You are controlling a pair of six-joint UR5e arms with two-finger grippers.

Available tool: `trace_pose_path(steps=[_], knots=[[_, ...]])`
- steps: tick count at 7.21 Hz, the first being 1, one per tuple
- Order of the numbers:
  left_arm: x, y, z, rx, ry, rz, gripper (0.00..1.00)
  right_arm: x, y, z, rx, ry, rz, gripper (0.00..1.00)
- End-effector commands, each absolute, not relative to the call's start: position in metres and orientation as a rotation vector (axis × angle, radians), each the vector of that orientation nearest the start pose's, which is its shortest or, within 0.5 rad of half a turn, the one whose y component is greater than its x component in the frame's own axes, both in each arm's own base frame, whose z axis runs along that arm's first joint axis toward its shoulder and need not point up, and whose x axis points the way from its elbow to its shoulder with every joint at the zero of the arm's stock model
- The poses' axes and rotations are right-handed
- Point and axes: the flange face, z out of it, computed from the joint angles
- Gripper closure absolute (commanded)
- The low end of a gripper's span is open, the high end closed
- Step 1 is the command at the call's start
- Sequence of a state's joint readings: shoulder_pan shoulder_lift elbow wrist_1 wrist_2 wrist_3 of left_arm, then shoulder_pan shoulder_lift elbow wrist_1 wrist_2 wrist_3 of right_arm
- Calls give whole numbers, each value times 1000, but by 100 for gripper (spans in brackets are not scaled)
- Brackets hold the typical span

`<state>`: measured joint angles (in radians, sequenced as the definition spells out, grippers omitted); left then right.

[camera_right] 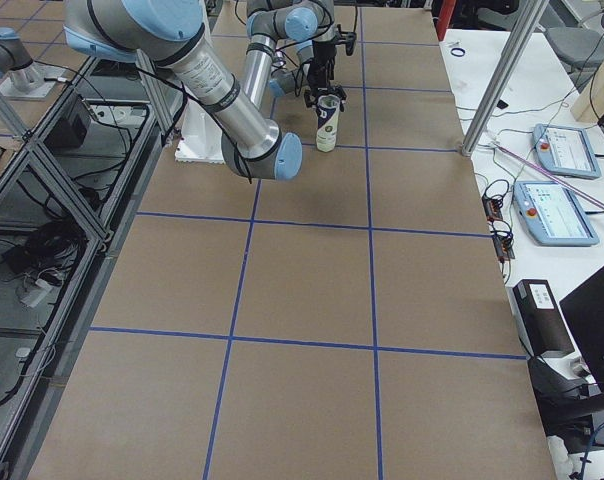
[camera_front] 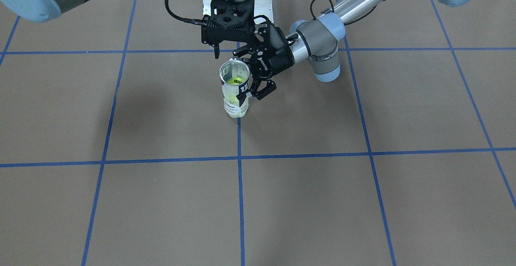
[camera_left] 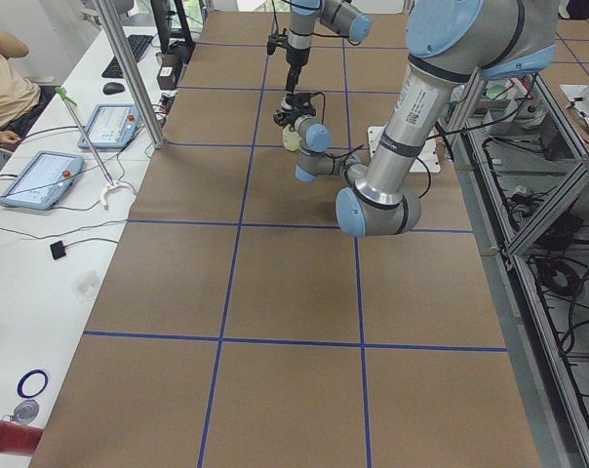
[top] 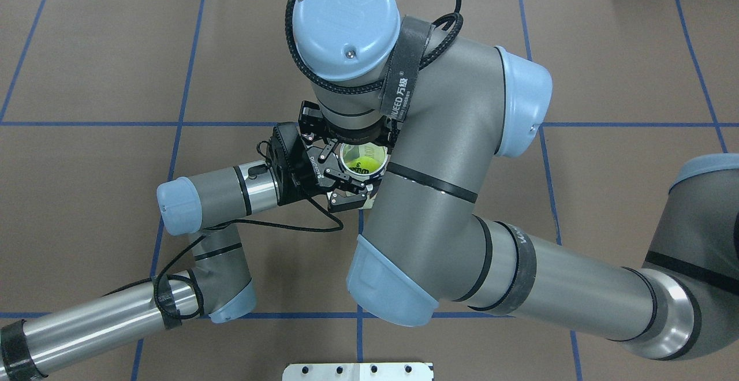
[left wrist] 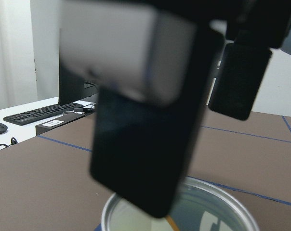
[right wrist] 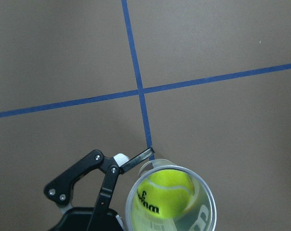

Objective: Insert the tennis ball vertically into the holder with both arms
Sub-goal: 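Lower the ball into the holder and open the right gripper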

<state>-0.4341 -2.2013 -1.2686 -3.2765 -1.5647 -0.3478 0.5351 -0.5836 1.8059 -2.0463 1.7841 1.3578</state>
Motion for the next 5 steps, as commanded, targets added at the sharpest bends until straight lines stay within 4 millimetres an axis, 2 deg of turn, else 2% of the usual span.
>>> trace_pose_path(steps=[1, 4, 5], knots=[[549, -402, 248, 1525, 1392, 488, 1, -482, -416, 31, 84, -771, 226, 0], [549, -402, 246, 1526, 1395, 486, 1, -471, -414, 26, 95, -789, 222, 0], [546, -402, 247, 1542, 1407, 479, 1, -443, -426, 30, 129, -800, 209, 0]])
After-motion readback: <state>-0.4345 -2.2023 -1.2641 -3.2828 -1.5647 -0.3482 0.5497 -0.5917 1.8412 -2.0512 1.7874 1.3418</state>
